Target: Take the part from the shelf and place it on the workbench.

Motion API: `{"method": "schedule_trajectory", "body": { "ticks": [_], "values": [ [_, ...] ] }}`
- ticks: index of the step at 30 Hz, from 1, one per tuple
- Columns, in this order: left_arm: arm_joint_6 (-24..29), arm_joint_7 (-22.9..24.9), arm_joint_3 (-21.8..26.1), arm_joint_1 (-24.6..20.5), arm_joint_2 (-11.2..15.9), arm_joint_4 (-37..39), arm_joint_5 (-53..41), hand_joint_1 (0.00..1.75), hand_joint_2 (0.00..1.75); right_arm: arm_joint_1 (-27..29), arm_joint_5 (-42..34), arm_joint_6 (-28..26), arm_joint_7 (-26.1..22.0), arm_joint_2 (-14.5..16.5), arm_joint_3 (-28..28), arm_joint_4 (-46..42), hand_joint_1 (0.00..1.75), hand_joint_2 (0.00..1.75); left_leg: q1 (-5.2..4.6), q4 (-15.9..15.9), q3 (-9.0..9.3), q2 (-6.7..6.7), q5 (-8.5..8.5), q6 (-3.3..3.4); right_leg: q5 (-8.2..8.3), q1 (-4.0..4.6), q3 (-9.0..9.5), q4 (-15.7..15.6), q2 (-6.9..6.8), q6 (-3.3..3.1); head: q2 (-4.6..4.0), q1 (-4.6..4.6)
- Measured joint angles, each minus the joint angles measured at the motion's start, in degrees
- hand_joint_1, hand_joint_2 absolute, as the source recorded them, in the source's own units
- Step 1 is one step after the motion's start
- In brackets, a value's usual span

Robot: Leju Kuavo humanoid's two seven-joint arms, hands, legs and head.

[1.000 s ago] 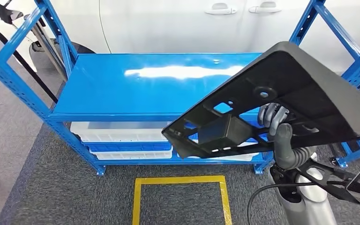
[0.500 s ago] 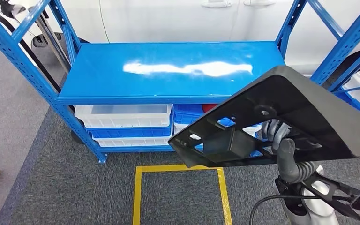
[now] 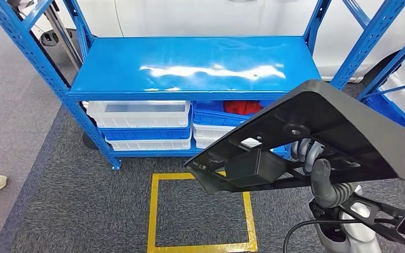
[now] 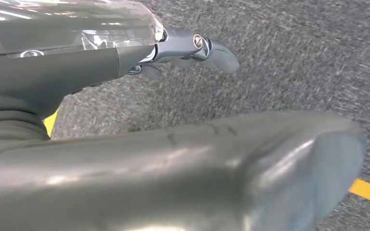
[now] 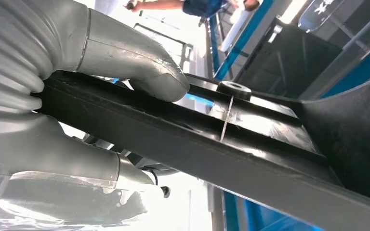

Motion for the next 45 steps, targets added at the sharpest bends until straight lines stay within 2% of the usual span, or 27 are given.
{"method": "schedule_trajectory", "body": {
  "ticks": [2,3,5,7,8,10,12,14,15,18,20,22,23,24,25,27,29,31,33,35,37,38,39,40,41,43,45],
  "values": [
    [0.0,0.0,0.0,0.0,0.0,-0.1,0.0,0.00,0.00,-0.1,0.0,0.0,0.0,0.0,0.0,0.0,1.75,1.75,-0.01,-0.8,-0.28,0.12,0.71,0.61,0.80,-0.15,-0.12,-0.3,-0.03,0.72,0.00,0.00],
    [0.0,0.0,0.0,0.0,0.0,-0.1,0.0,0.00,0.00,-0.2,0.0,0.0,0.0,0.0,0.0,0.0,1.75,1.75,0.08,-1.0,-0.70,0.23,1.31,1.05,0.07,-0.20,-0.46,0.2,0.06,1.01,0.00,0.00],
    [0.0,0.0,0.0,0.0,0.0,-0.2,0.0,0.00,0.00,-0.2,-0.1,0.0,0.0,0.0,0.0,0.0,1.75,1.75,0.26,-1.2,-1.92,0.48,2.74,1.79,-4.68,-0.36,-1.92,4.2,0.31,1.44,0.00,0.01],
    [0.0,0.0,0.0,0.0,0.0,-0.2,0.0,0.00,0.00,-0.2,-0.1,0.0,0.0,0.0,0.0,0.1,1.75,1.75,0.15,-1.0,-3.60,0.50,4.09,2.06,-10.17,-0.52,-3.88,11.9,0.42,1.79,0.00,0.02],
    [0.0,0.0,0.0,0.0,0.0,-0.2,0.0,0.00,0.00,-0.2,-0.1,0.0,0.0,0.0,0.0,0.1,1.75,1.75,0.10,-0.9,-4.50,0.51,4.72,2.03,-11.14,-0.59,-4.36,15.2,0.42,1.95,0.00,0.02],
    [0.0,0.0,0.0,0.0,-0.1,-0.2,0.0,0.00,0.00,-0.2,-0.1,0.0,0.0,0.0,0.0,0.2,1.75,1.75,0.10,-0.3,-6.41,0.50,5.75,1.82,-9.27,-0.70,-2.74,16.4,0.42,2.13,0.00,0.02],
    [0.0,0.0,0.0,0.1,-0.1,-0.2,0.0,0.00,0.00,-0.3,-0.1,0.0,0.0,0.0,0.0,0.3,1.75,1.75,0.10,0.4,-8.06,0.48,6.48,1.44,-6.88,-0.80,2.67,9.7,0.42,2.01,0.00,0.02],
    [0.0,0.0,0.0,0.1,-0.1,-0.2,0.0,0.00,0.00,-0.4,-0.1,0.0,0.0,0.0,0.0,0.2,1.75,1.75,-0.01,1.1,-9.13,0.42,7.13,0.88,-7.36,-0.59,7.66,2.0,0.51,1.54,0.00,0.00],
    [0.0,0.0,0.0,0.1,-0.1,-0.2,0.0,0.00,0.00,-0.5,-0.1,0.0,0.0,0.0,0.0,0.2,1.75,1.75,-0.05,1.3,-9.45,0.40,7.50,0.57,-7.98,-0.42,8.67,0.1,0.57,1.26,0.00,0.00],
    [0.1,0.0,0.0,0.2,-0.1,-0.2,0.0,0.00,0.00,-0.6,-0.2,0.0,0.0,0.0,0.1,0.3,1.75,1.75,-0.06,1.6,-10.34,0.30,7.90,-0.34,-7.08,-0.39,7.85,-0.6,0.44,-0.05,0.00,0.01],
    [0.2,0.0,0.0,0.3,-0.2,-0.3,0.0,0.00,0.00,-0.7,-0.3,0.2,0.0,0.0,0.1,0.4,1.75,1.75,0.10,4.9,-11.82,0.20,4.22,-0.89,-5.87,-0.61,6.64,-0.8,0.17,-1.06,0.00,0.00],
    [0.4,0.1,0.0,0.3,-0.2,-0.3,0.1,0.00,0.00,-0.9,-0.3,0.5,0.0,0.0,0.2,0.5,1.75,1.75,0.32,12.4,-13.84,0.17,-1.35,-1.36,-4.69,-0.49,5.21,-0.8,0.04,-1.47,0.00,-0.01],
    [0.6,0.2,0.0,0.2,-0.2,-0.3,0.0,0.00,0.00,-1.0,-0.3,0.7,0.0,0.1,0.3,0.7,1.75,1.75,0.36,15.9,-14.48,0.17,-2.89,-1.54,-4.17,-0.43,4.49,-0.7,0.01,-1.48,0.00,-0.01],
    [0.8,0.3,0.0,0.2,-0.2,-0.3,-0.1,0.00,0.00,-1.1,-0.3,0.9,0.0,0.1,0.4,0.8,1.75,1.75,0.40,18.1,-14.41,0.17,-3.23,-1.65,-3.61,-0.40,3.70,-0.6,-0.01,-1.44,0.00,-0.01],
    [0.9,0.4,0.0,0.2,-0.2,-0.3,-0.2,0.00,0.00,-1.2,-0.3,0.9,0.0,0.1,0.5,1.1,1.75,1.75,0.43,18.0,-13.35,0.17,-2.29,-1.67,-3.12,-0.39,2.98,-0.5,-0.01,-1.36,0.00,-0.01],
    [1.0,0.5,0.0,0.2,-0.1,-0.3,-0.5,0.00,0.00,-1.2,-0.1,0.9,-0.1,0.1,0.8,1.5,1.75,1.75,0.48,11.8,-8.36,0.13,0.96,-1.46,-2.25,-0.41,1.80,-0.2,0.01,-1.08,0.00,-0.01],
    [1.1,0.6,0.0,0.1,-0.1,-0.3,-0.8,0.00,0.00,-1.1,0.2,0.7,-0.1,0.2,1.0,1.8,1.75,1.75,0.29,3.3,-2.83,-0.07,1.74,-0.96,-1.44,-0.32,1.03,-0.1,0.01,-0.54,0.00,-0.01],
    [1.1,0.9,0.0,0.0,0.0,-0.3,-1.0,0.00,0.00,-1.2,0.9,0.5,-0.2,0.4,1.2,2.2,1.75,1.75,-0.01,-0.4,-0.86,-0.25,1.29,-0.45,-0.49,-0.33,0.72,-0.2,-0.05,0.17,0.00,0.00],
    [1.2,1.5,0.0,0.0,-0.1,-0.3,-1.1,0.00,0.00,-1.7,1.9,0.1,0.0,0.6,1.7,2.8,1.75,1.75,0.09,-0.8,-1.54,-0.09,2.16,0.27,-0.06,-0.39,0.42,-0.3,0.07,0.87,0.00,0.01],
    [1.2,1.9,0.0,-0.2,-0.1,-0.3,-1.2,0.00,0.00,-2.7,2.5,-0.2,0.4,1.0,2.2,3.6,1.75,1.75,0.31,-1.1,-2.58,0.23,3.40,1.25,-3.16,-0.46,-0.74,2.3,0.30,1.31,0.00,0.01],
    [1.2,1.9,0.0,-0.4,-0.1,-0.3,-1.4,0.00,0.00,-3.5,2.7,-0.4,0.7,1.3,2.6,4.3,1.75,1.75,0.25,-0.9,-4.02,0.35,4.57,1.78,-8.91,-0.58,-2.71,9.3,0.40,1.55,0.00,0.02],
    [1.2,1.9,0.0,-0.4,-0.1,-0.3,-1.4,0.00,0.00,-3.8,2.7,-0.5,0.8,1.5,2.7,4.5,1.75,1.75,0.19,-0.7,-4.83,0.35,5.08,1.80,-10.88,-0.60,-3.55,13.1,0.42,1.67,0.00,0.02],
    [1.2,1.9,0.0,-0.4,-0.1,-0.3,-1.5,0.00,0.00,-3.9,2.7,-0.5,0.8,1.5,2.9,4.8,1.75,1.75,0.14,-0.5,-5.71,0.34,5.58,1.78,-11.51,-0.60,-3.80,15.8,0.43,1.76,0.00,0.02],
    [1.2,1.9,0.0,-0.4,-0.1,-0.3,-1.6,0.00,0.00,-4.0,2.7,-0.6,1.0,1.6,3.0,5.0,1.75,1.75,0.11,-0.1,-6.59,0.34,5.99,1.71,-10.88,-0.60,-3.24,16.7,0.42,1.77,0.00,0.02],
    [1.1,1.9,0.0,-0.4,-0.1,-0.3,-1.7,0.00,0.00,-4.3,2.7,-0.7,1.3,1.7,3.1,5.2,1.75,1.75,0.09,0.3,-7.46,0.33,6.33,1.61,-9.33,-0.60,-1.56,15.4,0.42,1.68,0.00,0.02],
    [1.1,1.7,0.0,-0.4,-0.1,-0.3,-1.7,0.00,0.00,-5.3,2.7,-1.3,2.7,2.1,3.6,5.5,1.75,1.75,0.04,1.2,-9.00,0.31,6.89,1.26,-7.18,-0.50,3.90,8.1,0.46,1.19,0.00,0.01],
    [1.1,1.4,0.0,-0.5,-0.1,-0.3,-1.5,0.00,0.00,-6.9,2.5,-1.9,4.9,2.5,4.2,5.5,1.75,1.75,-0.03,1.8,-9.93,0.31,7.54,0.75,-7.59,-0.17,7.80,1.7,0.58,0.61,0.00,0.01]
  ]
}}
